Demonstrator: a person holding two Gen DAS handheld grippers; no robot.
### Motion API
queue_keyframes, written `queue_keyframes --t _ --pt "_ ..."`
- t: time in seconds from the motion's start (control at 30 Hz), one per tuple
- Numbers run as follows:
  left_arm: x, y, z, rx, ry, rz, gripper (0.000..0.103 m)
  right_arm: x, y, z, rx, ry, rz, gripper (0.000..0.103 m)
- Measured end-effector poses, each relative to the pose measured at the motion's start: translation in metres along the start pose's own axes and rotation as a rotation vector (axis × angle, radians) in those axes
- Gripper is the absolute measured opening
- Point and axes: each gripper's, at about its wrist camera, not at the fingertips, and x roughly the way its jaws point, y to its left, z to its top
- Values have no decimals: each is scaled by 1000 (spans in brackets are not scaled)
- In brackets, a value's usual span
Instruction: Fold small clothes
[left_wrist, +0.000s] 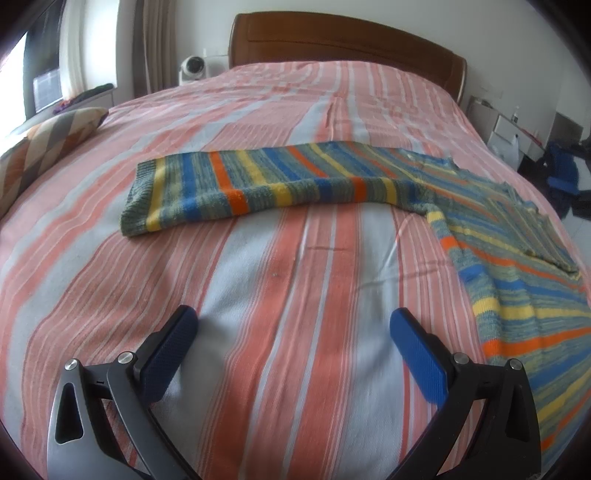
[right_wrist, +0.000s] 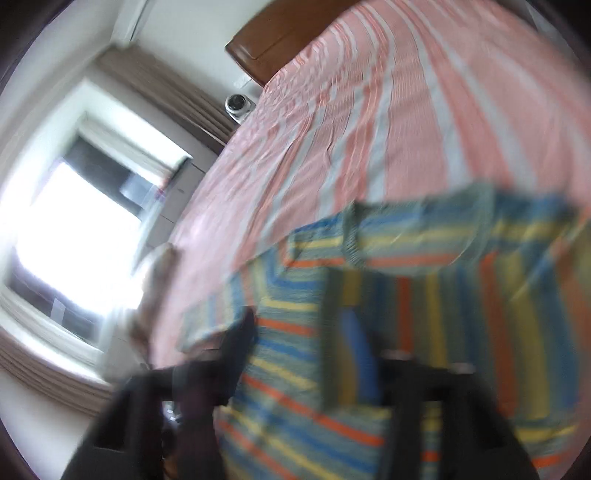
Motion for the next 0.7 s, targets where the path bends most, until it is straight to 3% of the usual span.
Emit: queue_keyframes --t 0.07,0.17,0.27,0.3,0.33,0.37,0.43,0.53,0.63,0.7 --pt "0 0 0 1 0 2 103 -9 -8 -2 33 -16 20 57" --pt "0 0 0 3 -1 6 103 -29 -41 -2 106 -15 -48 58" --pt "0 0 0 2 -1 5 103 -39 -94 -12 230 52 -209 58" --pt "0 -1 0 3 -2 7 103 -47 -108 -18 227 53 -333 58" --pt "0 -1 0 2 -2 6 103 -58 -120 -24 192 32 -470 55" --pt "0 -1 0 2 -2 6 103 -69 -125 -27 164 2 -521 46" --pt "1 -1 0 2 -2 6 103 -93 -124 -35 133 -69 -594 48" --pt "1 -1 0 2 -1 6 103 -115 -106 -55 84 -104 -475 48" --pt "0 -1 0 2 -2 6 103 -116 -84 -82 -11 -69 -381 51" --pt "0 -1 0 3 -2 7 103 -118 -78 -106 -63 -32 -368 55"
